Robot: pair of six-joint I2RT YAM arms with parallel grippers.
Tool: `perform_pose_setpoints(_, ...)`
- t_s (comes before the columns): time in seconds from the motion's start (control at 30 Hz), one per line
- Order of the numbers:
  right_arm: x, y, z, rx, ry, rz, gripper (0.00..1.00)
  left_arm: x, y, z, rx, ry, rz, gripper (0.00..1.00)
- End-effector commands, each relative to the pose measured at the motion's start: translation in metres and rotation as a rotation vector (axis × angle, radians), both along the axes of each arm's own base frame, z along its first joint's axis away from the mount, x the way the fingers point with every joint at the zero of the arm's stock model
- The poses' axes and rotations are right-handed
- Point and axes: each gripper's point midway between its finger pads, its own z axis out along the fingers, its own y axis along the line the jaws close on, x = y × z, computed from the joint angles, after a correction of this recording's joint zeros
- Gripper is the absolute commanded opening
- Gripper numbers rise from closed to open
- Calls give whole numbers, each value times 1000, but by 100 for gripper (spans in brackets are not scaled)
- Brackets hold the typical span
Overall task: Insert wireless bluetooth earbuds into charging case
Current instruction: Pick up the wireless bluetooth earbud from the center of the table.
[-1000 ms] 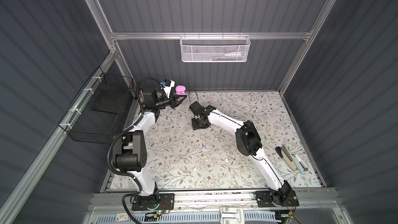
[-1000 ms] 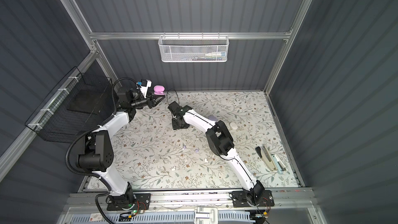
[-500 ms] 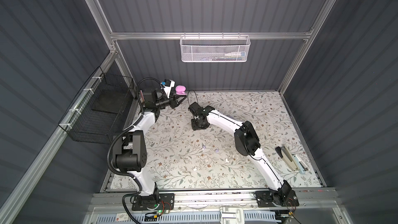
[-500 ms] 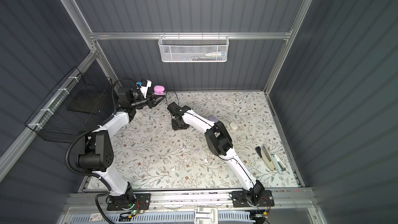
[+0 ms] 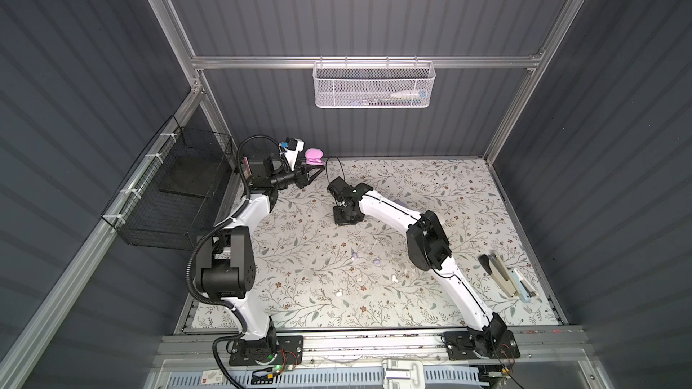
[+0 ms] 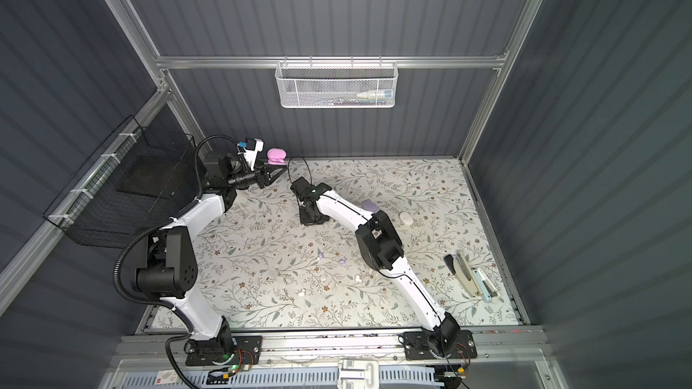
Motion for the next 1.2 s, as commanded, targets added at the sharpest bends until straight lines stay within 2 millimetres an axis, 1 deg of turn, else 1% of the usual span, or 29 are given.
perform_pose_setpoints(0.0,-10,-8,-27,-58,56,-1,19,-2,-1,8,4,-27,-16,31)
perform_pose_setpoints(0.07,-10,-9,-24,-58,54,1,18,-2,-1,8,3,-24,-15,31)
perform_pose_setpoints(0.13,-10,-9,-18,-51,47,1,18,-3,-2,9,3,-25,-18,31)
perform_pose_setpoints(0.23,-9,-11,2,-22,22,-3,18,-7,-4,7,5,-22,-23,31)
perform_pose_setpoints(0.33,-10,-19,27,19,-6,-18,19,-12,-8,5,6,-17,-32,31)
perform_pose_setpoints(0.5,-23,-46,66,80,-33,-50,20,-23,-19,4,12,-14,-61,31)
perform_pose_setpoints(0.63,-42,-70,97,135,-34,-68,20,-35,-33,3,14,-14,-99,31)
perform_pose_setpoints(0.73,-61,-88,130,212,-46,-83,20,-48,-51,8,12,-24,-144,31)
perform_pose_setpoints(0.83,-78,-105,171,296,-82,-98,21,-61,-70,13,10,-41,-191,32)
perform_pose_setpoints(1.0,-94,-128,252,459,-184,-122,22,-89,-102,28,-10,-108,-267,32)
perform_pose_setpoints(1.1,-101,-139,296,564,-246,-130,22,-102,-120,37,-17,-146,-302,33)
perform_pose_setpoints(1.17,-104,-145,319,620,-284,-132,23,-109,-131,44,-25,-174,-320,32)
